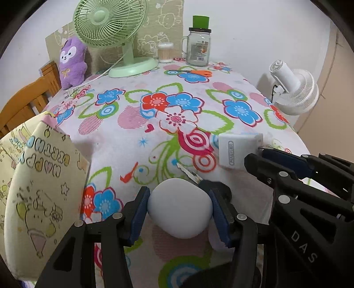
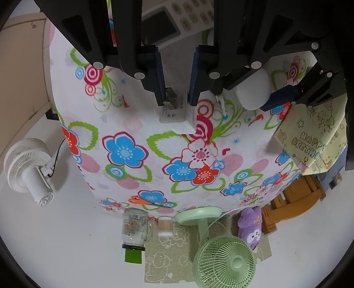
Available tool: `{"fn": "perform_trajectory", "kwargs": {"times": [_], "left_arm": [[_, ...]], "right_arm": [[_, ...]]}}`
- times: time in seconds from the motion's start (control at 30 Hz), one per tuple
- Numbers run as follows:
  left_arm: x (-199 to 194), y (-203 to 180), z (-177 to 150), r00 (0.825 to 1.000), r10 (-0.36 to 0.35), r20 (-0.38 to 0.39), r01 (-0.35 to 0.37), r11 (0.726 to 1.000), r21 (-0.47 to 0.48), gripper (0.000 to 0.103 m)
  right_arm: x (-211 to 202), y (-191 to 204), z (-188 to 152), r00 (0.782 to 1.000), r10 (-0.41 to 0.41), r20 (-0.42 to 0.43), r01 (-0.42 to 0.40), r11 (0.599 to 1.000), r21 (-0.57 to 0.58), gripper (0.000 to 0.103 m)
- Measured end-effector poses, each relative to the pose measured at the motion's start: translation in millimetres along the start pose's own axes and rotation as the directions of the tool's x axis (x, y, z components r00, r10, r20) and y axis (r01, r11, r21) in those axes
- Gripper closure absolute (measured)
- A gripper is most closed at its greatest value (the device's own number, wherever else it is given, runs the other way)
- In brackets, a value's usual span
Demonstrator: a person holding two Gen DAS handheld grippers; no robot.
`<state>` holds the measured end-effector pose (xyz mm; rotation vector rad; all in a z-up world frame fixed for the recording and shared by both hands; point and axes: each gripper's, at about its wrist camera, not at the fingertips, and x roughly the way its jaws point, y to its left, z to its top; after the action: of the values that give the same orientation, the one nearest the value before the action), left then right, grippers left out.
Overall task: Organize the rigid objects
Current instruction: 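Lift the white oval object and charger cube and carry both toward the yellow box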
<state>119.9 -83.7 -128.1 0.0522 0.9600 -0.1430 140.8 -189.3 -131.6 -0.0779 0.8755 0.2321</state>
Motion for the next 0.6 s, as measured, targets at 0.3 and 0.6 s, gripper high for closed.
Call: {"fn": "perform_trajectory", "kwargs": {"times": [0.3,0.6], "left_arm": [[3.7,10.1,-5.7,1.0,-0.007,-0.024,0.007,1.0,-0.024,0.046],[14.2,15.9,0.1,0.999,-0.02,-0.026,0.02,1.0,-0.01,0.046]], "right_arm": [[3.6,12.4,-1.0,1.0,0.003,-0.014,-0.004,0.999,-0.041,0.08],[25.2,14.8,7.4,0.999,-0.033,-0.031,0.032,0.999,-0.032,0.039]]}}
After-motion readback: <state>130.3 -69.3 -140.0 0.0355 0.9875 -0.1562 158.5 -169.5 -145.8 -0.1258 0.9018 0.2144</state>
